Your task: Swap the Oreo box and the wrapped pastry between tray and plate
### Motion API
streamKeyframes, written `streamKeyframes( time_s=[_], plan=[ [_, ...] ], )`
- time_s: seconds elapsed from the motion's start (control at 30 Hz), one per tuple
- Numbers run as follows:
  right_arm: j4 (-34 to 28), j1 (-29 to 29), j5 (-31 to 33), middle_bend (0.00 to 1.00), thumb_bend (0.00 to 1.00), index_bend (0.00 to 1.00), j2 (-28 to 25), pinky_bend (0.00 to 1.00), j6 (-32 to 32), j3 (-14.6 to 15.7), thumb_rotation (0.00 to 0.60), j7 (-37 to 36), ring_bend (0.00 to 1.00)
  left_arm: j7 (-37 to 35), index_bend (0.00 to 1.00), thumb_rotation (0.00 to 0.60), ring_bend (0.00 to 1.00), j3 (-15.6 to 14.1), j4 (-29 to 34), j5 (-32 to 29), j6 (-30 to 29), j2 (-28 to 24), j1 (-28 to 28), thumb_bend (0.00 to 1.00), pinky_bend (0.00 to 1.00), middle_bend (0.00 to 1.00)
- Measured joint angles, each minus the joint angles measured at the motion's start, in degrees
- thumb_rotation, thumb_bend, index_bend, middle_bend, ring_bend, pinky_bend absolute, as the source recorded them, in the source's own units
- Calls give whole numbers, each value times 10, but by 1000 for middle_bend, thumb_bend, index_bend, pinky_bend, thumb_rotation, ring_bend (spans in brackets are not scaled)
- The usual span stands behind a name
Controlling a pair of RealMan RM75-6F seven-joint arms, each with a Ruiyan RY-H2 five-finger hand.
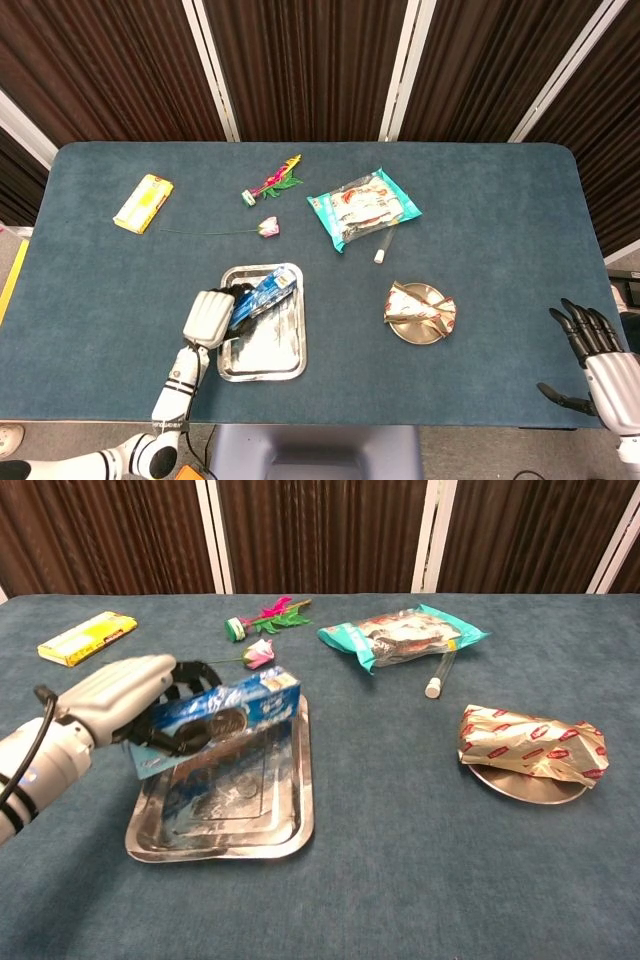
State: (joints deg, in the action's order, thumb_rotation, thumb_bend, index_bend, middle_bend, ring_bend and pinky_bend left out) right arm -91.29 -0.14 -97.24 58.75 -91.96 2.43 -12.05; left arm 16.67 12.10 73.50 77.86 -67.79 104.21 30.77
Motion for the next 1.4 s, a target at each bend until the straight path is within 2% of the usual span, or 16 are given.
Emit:
streamKeyframes(
  time_s=[0.23,0.37,0.47,0.67,0.8,1.0,1.13,1.27,1.4],
  plan=[
    [-3,5,17,0,154,0,1,0,15,-6,600,5,0,-58,661,600,738,22,-41,32,-13,15,39,433,667,826],
    [-3,11,22,0,154,0,3,0,30,-8,600,10,0,-103,684,600,756,28,-69,48,3,23,71,432,686,850],
    [-5,16,27,0,154,0,5,0,40,-9,600,18,0,-139,685,600,758,32,-113,61,20,37,103,432,690,851],
    [-7,21,49,0,154,0,6,0,53,-18,600,23,0,-227,682,600,756,46,-247,76,58,85,184,429,690,847],
    [-6,28,69,0,154,0,5,0,70,-25,600,16,0,-298,673,600,751,55,-353,83,81,132,249,427,685,840],
    [-3,38,97,0,154,0,-2,0,93,-36,600,-11,0,-364,655,600,742,60,-493,87,117,207,339,423,670,821],
    [1,40,104,0,154,0,-8,0,98,-40,600,-32,0,-401,643,600,736,59,-557,84,151,247,393,422,663,811],
    [9,42,110,0,154,0,-14,0,108,-41,600,-46,0,-413,574,600,652,47,-563,70,188,255,422,415,582,729],
    [14,43,119,0,153,0,-17,0,114,-43,600,-54,0,-411,320,600,400,37,-564,47,209,257,430,394,395,483]
  ],
)
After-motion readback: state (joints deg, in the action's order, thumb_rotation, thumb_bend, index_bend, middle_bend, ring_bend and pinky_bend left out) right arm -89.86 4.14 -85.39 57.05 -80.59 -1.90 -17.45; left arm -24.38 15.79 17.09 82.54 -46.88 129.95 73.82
